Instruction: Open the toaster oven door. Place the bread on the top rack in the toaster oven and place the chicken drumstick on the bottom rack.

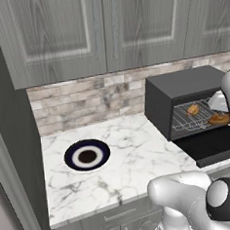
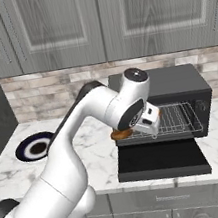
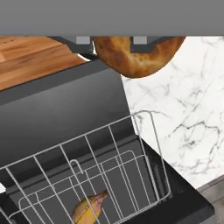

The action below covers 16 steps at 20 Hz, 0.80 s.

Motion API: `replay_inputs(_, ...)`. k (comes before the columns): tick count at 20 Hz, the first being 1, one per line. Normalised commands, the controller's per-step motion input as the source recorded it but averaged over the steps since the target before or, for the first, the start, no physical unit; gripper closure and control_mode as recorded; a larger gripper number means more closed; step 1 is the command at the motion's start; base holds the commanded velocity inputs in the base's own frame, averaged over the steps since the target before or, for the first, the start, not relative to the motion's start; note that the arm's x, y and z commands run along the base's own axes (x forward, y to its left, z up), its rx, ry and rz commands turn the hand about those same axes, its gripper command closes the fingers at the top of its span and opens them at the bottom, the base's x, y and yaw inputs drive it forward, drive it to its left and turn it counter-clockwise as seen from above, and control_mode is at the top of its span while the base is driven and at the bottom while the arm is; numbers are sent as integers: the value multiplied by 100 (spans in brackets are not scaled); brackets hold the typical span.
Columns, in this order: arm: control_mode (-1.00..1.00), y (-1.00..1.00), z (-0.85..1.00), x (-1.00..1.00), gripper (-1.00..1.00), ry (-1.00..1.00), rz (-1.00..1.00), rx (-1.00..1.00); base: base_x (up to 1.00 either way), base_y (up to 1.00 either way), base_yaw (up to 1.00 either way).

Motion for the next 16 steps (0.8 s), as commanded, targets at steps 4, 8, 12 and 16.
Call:
replay_inputs(4, -100, -10, -2, 19, 100, -2, 0, 0, 0, 0, 0)
replay_inputs(8, -100, -2, -10, 18, 100, -17, 0, 0, 0, 0, 0)
replay_inputs(12, -100, -8, -16, 25, 100, -16, 0, 0, 0, 0, 0)
replay_inputs(16, -100, -16, -16, 31, 100, -7, 0, 0, 0, 0, 0)
